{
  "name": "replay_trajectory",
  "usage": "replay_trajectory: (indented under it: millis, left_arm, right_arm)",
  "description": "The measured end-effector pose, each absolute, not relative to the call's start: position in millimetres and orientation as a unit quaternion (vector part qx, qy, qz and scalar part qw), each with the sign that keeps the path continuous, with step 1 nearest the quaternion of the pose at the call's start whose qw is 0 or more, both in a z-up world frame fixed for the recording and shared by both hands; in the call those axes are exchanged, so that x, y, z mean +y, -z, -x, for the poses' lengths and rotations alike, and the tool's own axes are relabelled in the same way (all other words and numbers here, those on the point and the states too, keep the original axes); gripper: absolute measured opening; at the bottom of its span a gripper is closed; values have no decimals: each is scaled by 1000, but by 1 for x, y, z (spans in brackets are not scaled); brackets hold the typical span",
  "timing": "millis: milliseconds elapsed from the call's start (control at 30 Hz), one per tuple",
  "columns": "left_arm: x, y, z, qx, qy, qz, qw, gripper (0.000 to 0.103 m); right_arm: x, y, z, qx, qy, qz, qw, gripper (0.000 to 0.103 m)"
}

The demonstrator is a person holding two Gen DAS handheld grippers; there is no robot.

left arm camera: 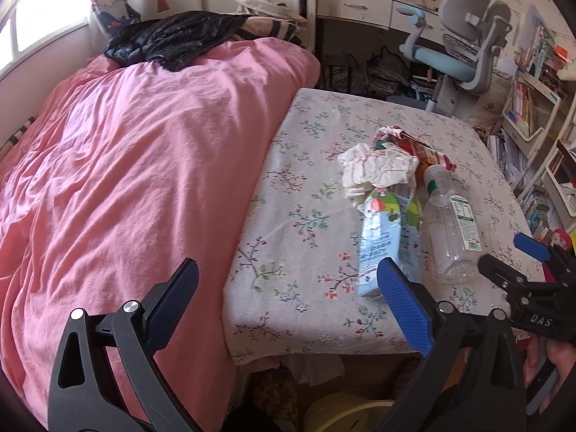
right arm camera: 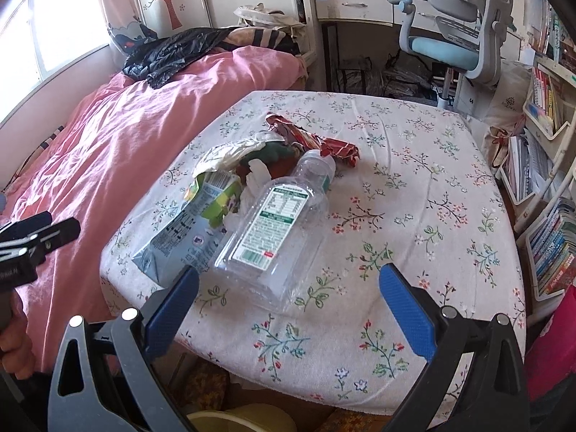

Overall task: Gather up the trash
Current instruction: 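Grasp the clear plastic bottle with the right tool while the left tool grasps the blue carton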

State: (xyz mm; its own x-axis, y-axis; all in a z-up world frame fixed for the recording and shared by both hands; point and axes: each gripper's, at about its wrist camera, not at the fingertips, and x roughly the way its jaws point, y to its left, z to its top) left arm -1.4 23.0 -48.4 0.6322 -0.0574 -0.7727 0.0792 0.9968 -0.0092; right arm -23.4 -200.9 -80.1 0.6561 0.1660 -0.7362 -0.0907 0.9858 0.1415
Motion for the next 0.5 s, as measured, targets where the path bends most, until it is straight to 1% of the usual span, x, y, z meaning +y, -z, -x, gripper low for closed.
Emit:
replay_trajectory:
  millis: [167,200,267,333,400,500]
  left_arm:
    - [-5,58,-1,432,64,-47,899,96]
    - [-8,61,-3,435,68,-50,896,96]
    - [-14,68,-7,440,75,-56,893,96]
    - [-23,74,-14,453,81,-58,886,96]
    - [-31,73,-20,449,94,-62,887,96]
    - [-45,85,-37,456,88,-78,882,96]
  right_arm:
    - [-192,98,-15,440,-67,-50,894,96]
    - [-192,103,-22,450,-70,-50,889,92]
    - [-197,109,-29,466,-73,-53,880,79]
    - [-205,109,-28,475,-71,-57,875,61]
    - [-216,109,-25,479,-69,-55,874,56]
    - [-227,111,-21,482,-63,-52,873,56]
